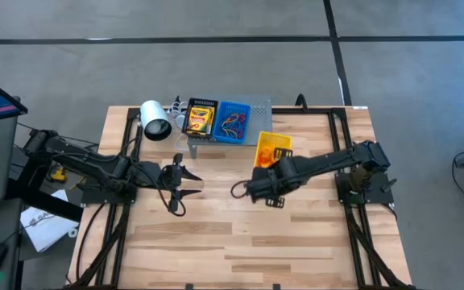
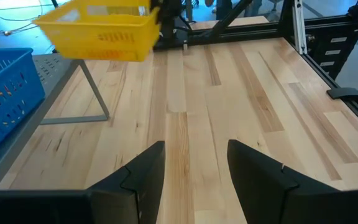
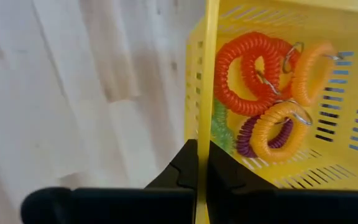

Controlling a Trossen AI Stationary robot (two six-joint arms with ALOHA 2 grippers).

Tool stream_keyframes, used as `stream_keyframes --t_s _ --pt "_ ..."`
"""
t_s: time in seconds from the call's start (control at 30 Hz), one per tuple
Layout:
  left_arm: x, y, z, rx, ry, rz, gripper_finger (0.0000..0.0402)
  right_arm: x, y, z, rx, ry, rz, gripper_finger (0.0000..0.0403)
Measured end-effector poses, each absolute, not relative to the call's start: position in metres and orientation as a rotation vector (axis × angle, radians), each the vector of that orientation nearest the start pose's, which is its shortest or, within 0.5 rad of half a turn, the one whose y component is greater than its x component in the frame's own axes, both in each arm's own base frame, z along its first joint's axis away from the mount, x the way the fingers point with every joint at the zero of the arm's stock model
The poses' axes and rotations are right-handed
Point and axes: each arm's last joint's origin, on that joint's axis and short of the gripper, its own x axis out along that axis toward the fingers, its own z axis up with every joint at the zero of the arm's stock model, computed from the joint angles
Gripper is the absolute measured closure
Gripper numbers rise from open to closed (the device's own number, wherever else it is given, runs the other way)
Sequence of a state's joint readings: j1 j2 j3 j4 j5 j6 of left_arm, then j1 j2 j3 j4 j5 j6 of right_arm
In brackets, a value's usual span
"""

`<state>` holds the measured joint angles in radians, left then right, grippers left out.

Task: Pick & Place Office Desk Supplies
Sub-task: Put the yellow bin on the shelf

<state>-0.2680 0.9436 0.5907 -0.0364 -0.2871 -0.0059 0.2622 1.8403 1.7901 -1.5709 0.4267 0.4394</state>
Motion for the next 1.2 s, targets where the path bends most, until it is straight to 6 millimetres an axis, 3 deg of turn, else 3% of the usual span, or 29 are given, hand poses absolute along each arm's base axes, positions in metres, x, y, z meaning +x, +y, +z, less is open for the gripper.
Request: stream_keyframes --t_s 0.23,0.7,1.2 --pt "0.199 -0.046 0.253 0.100 0.374 0.020 0.0234 0.325 0.037 0.323 -0.307 1.450 -0.424 0.0400" --pt "0.199 -0.046 0.253 0.099 0.371 0.019 0.0234 0.331 -0.026 0.331 -0.303 1.430 -0.344 0.0400" --pt "0.199 -0.046 0.253 0.100 0.371 0.019 0.0234 0.334 -0.055 0.331 -0.256 1.394 -0.299 0.0400"
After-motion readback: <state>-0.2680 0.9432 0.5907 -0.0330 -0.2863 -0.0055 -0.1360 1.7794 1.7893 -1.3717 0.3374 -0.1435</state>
